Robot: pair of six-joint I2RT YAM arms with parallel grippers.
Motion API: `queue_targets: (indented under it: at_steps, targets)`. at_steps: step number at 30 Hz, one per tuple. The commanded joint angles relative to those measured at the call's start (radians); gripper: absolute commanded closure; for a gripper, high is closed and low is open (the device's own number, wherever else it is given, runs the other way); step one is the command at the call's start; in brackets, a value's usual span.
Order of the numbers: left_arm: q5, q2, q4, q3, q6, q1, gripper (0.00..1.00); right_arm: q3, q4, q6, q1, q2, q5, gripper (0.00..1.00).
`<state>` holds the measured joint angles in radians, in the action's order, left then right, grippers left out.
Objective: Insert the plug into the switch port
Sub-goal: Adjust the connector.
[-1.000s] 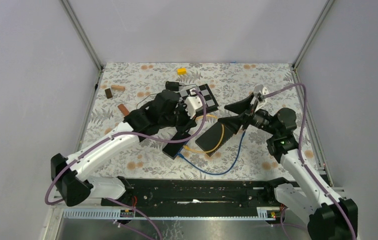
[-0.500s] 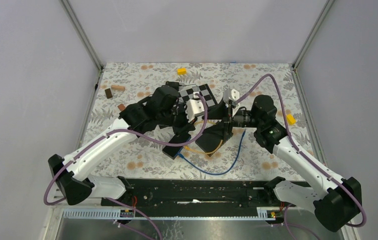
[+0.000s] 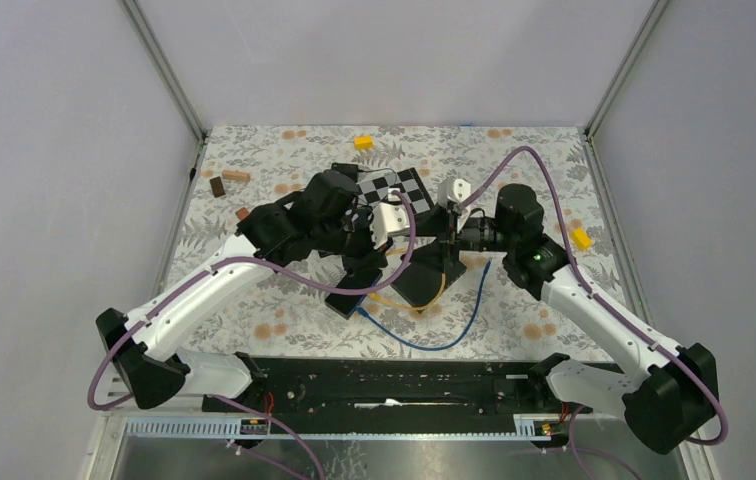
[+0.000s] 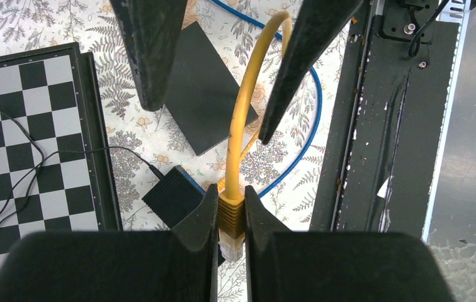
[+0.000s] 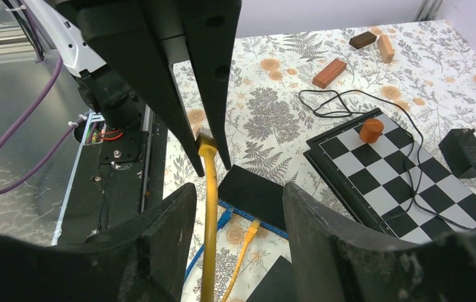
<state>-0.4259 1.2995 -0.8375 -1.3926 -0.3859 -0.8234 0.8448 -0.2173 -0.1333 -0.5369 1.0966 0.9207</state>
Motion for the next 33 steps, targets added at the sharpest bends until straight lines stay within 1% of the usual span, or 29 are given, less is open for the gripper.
queue_targets:
  at_steps: [1,2,3,4,5,6,7,9,10,13,16,17,19,21,24,27,30,33]
  targets:
    - [-0.041,0.011,0.008,-0.054,-0.018,0.003,1.0,0.052,-0.014,-0.017,-0.006,0.034,0.052,0.44]
    - [-0.039,0.01,0.008,-0.057,-0.018,0.003,1.0,0.053,-0.014,-0.018,-0.005,0.039,0.06,0.48]
    - [-0.038,0.012,0.008,-0.058,-0.018,0.003,1.0,0.055,-0.013,-0.019,-0.005,0.044,0.069,0.54]
    - [-0.036,0.012,0.008,-0.059,-0.019,0.003,1.0,0.057,-0.014,-0.019,-0.006,0.048,0.078,0.62]
    - [-0.031,0.012,0.009,-0.061,-0.018,0.003,0.99,0.057,-0.014,-0.018,-0.006,0.05,0.084,0.74]
    - [-0.024,0.01,0.017,-0.058,-0.013,0.003,0.93,0.056,-0.015,-0.016,-0.006,0.051,0.085,0.89]
    - [-0.018,0.004,0.028,-0.053,-0.009,0.003,0.86,0.053,-0.015,-0.015,-0.005,0.049,0.087,0.99]
    - [0.001,-0.032,0.071,-0.03,0.007,0.003,0.78,0.036,-0.027,-0.008,-0.005,0.033,0.088,1.0]
    - [0.012,-0.059,0.106,-0.015,0.02,0.003,0.69,0.02,-0.044,0.009,-0.005,0.017,0.087,1.0]
    - [0.047,-0.164,0.247,0.063,0.073,0.004,0.35,-0.056,-0.158,0.076,-0.006,-0.055,0.069,1.0]
    - [0.07,-0.276,0.416,0.148,0.154,0.004,0.13,-0.136,-0.28,0.143,-0.006,-0.129,0.003,1.0]
    - [0.085,-0.308,0.47,0.17,0.186,0.006,0.03,-0.161,-0.316,0.179,-0.005,-0.151,-0.031,1.0]
    - [0.141,-0.353,0.565,0.209,0.269,0.006,0.01,-0.198,-0.369,0.23,-0.006,-0.188,-0.091,1.0]
    - [0.19,-0.377,0.634,0.238,0.359,0.006,0.02,-0.229,-0.433,0.289,-0.006,-0.216,-0.113,1.0]
    - [0.198,-0.387,0.721,0.262,0.487,0.007,0.01,-0.274,-0.545,0.395,-0.006,-0.25,-0.167,1.0]
    - [0.131,-0.392,0.823,0.296,0.598,0.009,0.05,-0.305,-0.645,0.469,-0.005,-0.283,-0.209,1.0]
    - [0.065,-0.398,0.934,0.333,0.695,0.009,0.1,-0.32,-0.689,0.506,-0.006,-0.307,-0.238,1.0]
    - [0.005,-0.387,0.992,0.344,0.753,0.009,0.16,-0.331,-0.712,0.515,-0.006,-0.329,-0.245,1.0]
